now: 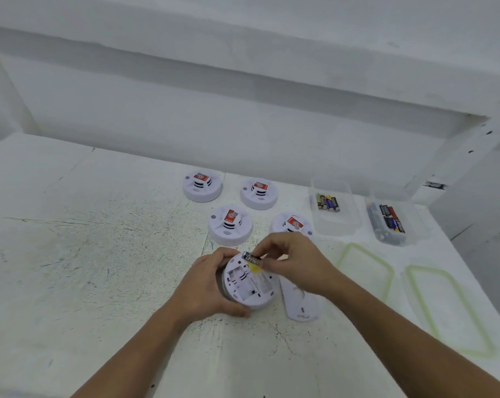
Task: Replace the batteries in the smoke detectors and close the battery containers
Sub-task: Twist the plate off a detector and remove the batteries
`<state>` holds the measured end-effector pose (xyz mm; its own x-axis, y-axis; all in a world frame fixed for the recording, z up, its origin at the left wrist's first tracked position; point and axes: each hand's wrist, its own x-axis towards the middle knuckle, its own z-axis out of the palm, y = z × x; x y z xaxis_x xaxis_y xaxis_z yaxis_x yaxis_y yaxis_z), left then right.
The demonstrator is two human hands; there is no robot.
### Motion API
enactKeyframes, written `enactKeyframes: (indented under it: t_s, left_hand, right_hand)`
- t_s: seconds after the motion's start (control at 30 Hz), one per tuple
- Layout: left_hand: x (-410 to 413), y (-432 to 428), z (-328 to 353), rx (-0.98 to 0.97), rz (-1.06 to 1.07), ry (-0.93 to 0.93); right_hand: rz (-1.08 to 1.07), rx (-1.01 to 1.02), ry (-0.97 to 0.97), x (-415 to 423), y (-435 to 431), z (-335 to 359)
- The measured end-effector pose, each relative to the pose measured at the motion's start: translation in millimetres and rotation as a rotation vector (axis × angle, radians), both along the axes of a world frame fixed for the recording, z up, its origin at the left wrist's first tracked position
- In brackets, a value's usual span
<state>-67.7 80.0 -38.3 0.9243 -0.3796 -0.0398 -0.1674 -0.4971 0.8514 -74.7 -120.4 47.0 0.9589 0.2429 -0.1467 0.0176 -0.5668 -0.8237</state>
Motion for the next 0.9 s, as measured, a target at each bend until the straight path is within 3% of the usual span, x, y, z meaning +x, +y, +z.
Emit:
enactKeyframes:
  t_s: [0.07,0.13,0.33,0.5,0.6,0.9]
  left_hand:
    - [0,-1,1,-0.002,0.001,0.002]
    - [-1,-1,2,0.0,0.001,-0.005]
    - [-2,-2,1,0.018,0.009,-0.011]
    - [-1,-3,-1,0.025,0.018,-0.009]
    - [0,-3,-2,0.028,0.027,-0.009]
    - [0,-3,-2,0.038,0.033,-0.025]
  right_hand:
    - [-0.188,0.241,0.074,17,-18,8]
    - [-0.365,0.344,0.059,37,-42,15]
    - [-0.688,0.175,-0.024,87,-102,14]
    - [-0.695,-0.218,0.054,112,-112,-3]
    - [-0.666,-0.353,0.069,118,-105,-11]
    - [-0.619,-0.44,0.089,134,-103,-28]
